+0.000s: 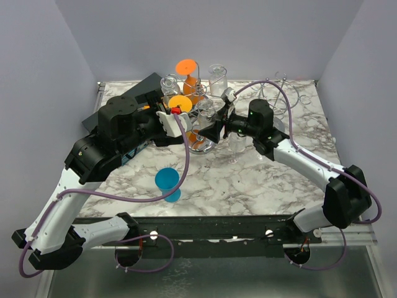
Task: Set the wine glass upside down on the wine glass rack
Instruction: Turn the wine glass upside down at the wine rack.
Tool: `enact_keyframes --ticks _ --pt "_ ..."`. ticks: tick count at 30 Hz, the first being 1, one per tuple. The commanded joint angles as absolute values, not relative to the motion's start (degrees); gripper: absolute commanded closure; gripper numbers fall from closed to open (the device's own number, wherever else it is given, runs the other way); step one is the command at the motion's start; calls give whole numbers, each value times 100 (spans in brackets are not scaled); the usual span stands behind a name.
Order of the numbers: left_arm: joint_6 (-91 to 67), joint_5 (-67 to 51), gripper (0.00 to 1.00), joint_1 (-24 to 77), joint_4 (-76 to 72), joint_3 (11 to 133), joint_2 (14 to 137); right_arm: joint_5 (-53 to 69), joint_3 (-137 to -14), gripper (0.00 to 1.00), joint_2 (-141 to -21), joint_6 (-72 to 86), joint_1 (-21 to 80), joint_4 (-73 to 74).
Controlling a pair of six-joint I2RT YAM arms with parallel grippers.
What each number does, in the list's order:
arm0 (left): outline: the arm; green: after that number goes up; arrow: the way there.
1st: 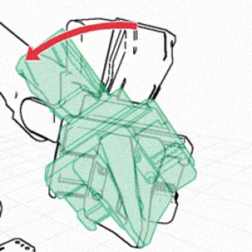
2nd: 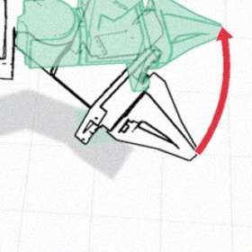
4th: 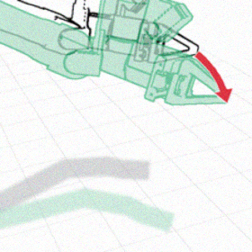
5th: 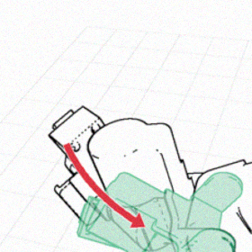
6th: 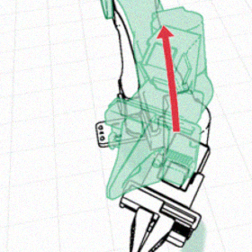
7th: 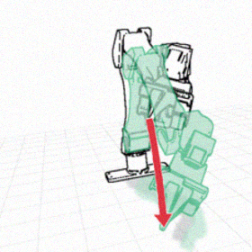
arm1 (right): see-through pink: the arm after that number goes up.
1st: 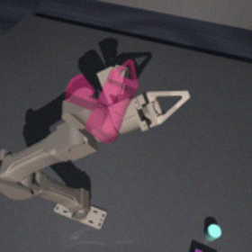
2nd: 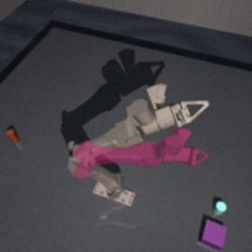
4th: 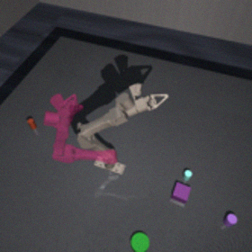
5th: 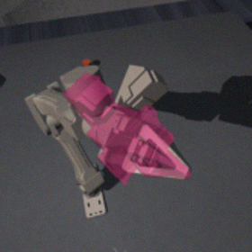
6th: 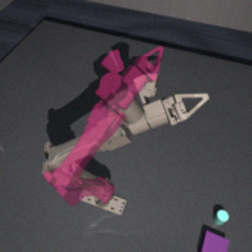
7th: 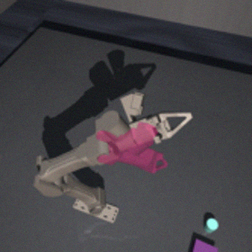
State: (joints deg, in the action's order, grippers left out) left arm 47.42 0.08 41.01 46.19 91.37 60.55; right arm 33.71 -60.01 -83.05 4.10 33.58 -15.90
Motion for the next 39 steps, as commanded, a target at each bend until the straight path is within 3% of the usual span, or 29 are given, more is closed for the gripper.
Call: enact_keyframes --ticks 1,13,39 --pt "4711 91 1 4138 4658 9157 6051 3405 -6002 59 -8100 -123 3415 -2485" --pt "4724 79 1 4133 4658 9090 6015 2589 -5372 62 -8163 -79 3428 -4056" --pt "4746 28 1 4135 4641 9092 6042 3243 -5334 62 -8225 -415 3473 -3696"
